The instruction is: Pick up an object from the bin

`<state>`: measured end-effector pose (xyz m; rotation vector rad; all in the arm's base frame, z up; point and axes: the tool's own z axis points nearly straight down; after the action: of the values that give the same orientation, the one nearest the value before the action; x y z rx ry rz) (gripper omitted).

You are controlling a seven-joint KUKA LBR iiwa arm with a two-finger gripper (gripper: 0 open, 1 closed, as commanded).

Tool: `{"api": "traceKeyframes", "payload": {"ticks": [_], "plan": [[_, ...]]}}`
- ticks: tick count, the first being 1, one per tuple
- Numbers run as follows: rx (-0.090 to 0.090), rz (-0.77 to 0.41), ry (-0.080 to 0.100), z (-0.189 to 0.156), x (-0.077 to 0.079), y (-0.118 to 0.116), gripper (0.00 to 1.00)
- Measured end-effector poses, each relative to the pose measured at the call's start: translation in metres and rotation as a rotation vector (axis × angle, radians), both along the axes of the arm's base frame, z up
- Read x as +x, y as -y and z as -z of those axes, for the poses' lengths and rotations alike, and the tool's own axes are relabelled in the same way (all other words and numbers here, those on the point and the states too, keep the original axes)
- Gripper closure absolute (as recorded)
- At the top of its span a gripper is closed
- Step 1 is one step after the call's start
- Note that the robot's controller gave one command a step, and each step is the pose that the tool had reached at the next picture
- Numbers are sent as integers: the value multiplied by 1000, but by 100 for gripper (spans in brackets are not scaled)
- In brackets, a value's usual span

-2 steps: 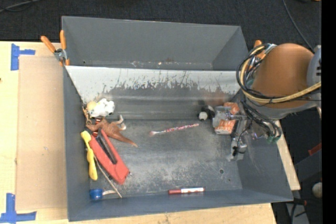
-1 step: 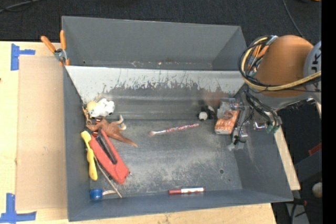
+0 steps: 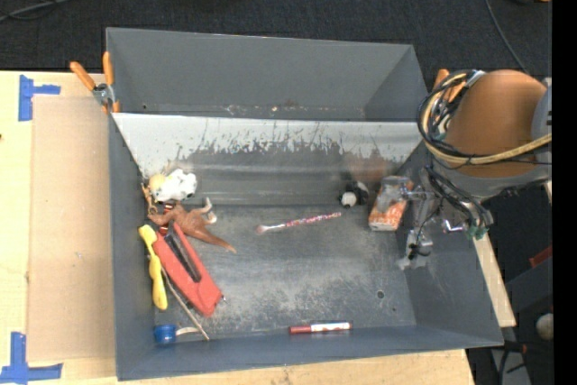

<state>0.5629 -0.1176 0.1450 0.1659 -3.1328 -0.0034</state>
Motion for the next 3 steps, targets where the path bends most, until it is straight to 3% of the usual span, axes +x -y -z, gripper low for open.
{"api": "traceKeyframes", "payload": {"ticks": [1,2,3], "plan": [[-1,-126,8,17,42,4,0],[2,-362,2,55,56,29,0],[-2,-362,10,62,58,19,0]]}}
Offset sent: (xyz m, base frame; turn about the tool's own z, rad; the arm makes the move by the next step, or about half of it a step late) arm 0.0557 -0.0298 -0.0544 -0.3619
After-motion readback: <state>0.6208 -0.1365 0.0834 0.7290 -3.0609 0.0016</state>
